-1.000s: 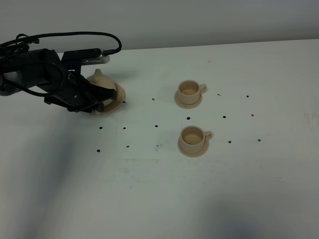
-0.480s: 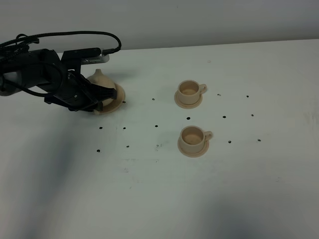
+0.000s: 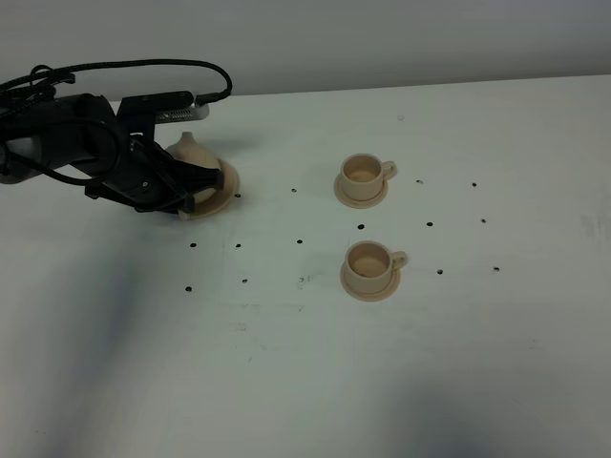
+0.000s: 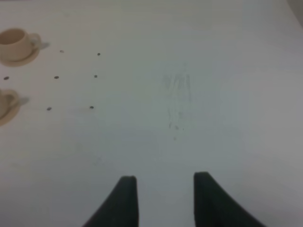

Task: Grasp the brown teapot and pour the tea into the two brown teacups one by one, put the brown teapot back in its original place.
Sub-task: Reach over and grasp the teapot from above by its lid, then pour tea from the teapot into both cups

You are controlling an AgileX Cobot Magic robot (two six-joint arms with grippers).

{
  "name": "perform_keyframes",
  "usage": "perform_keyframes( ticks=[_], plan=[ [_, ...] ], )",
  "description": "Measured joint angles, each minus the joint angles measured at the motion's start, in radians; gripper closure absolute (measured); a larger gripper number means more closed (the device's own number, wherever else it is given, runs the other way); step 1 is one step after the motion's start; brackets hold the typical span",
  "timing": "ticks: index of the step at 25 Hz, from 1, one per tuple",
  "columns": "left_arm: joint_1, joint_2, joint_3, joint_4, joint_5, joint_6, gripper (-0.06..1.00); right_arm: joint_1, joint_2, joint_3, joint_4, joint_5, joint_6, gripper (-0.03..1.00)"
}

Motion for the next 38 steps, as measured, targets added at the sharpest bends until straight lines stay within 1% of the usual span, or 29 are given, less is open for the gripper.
perform_keyframes(
  ticks=[2, 17, 35, 38],
  plan=[
    [0.000, 0.000, 0.000, 0.000, -0.003, 0.000, 0.85, 0.000, 0.000, 0.000, 0.000, 0.000, 0.000, 0.66],
    [0.000, 0.000, 0.001, 0.007, -0.022, -0.001, 0.86, 0.000, 0.000, 0.000, 0.000, 0.000, 0.000, 0.66],
    [0.000, -0.035, 0.001, 0.020, 0.008, 0.018, 0.86, 0.000, 0.000, 0.000, 0.000, 0.000, 0.000, 0.66],
    [0.000, -0.035, 0.001, 0.020, 0.008, 0.034, 0.86, 0.000, 0.000, 0.000, 0.000, 0.000, 0.000, 0.66]
  ],
)
